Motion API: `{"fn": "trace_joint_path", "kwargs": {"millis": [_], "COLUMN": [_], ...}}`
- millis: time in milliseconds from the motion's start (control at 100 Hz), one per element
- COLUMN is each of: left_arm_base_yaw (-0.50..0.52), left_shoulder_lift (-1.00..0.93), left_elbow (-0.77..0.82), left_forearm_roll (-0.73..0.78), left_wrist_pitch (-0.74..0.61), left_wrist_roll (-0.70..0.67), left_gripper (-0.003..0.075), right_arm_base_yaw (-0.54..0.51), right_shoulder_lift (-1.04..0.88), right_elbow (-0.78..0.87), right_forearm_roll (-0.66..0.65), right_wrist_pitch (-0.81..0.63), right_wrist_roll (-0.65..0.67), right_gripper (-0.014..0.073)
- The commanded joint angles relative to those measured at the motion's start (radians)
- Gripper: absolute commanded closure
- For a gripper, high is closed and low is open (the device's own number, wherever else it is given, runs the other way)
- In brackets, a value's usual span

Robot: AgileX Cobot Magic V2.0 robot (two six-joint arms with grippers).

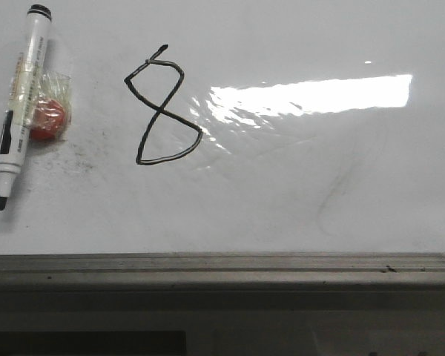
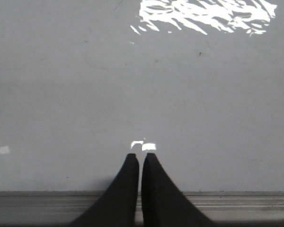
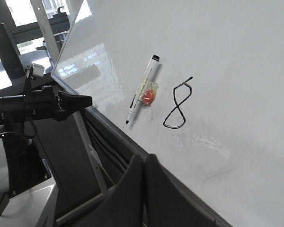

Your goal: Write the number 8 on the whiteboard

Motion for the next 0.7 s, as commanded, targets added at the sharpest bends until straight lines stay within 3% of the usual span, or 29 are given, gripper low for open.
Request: {"fn": "trace_joint_path", "kwargs": {"millis": [0,490,580,690], "left_arm_base_yaw": [-0.007,-0.007,-0.007,-0.007], "left_shoulder_lift": [-0.03,-0.03,-0.03,-0.03], "left_elbow": [0.034,0.034,0.034,0.034], "left_forearm_roll": [0.002,0.002,0.002,0.002], "left_wrist_pitch": [-0.042,-0.042,-0.042,-0.042], "left_wrist_roll": [-0.001,-0.001,-0.001,-0.001], "left_gripper": [0.0741,0.0741,0.0741,0.0741], "right_arm_base_yaw": [0.0,-0.01,-0.054,-0.172], "right_shoulder_lift": [0.011,0.011,0.011,0.011], "right_elbow": [-0.025,-0.016,0.017,0.102], "right_forearm_roll": [-0.003,-0.003,-0.008,-0.008], "right_wrist_pitch": [-0.077,-0.077,-0.156,-0.376], "right_wrist_roll": [-0.01,-0.01,-0.01,-0.01], "right_gripper": [0.0658,0.0658,0.0658,0.0658]}}
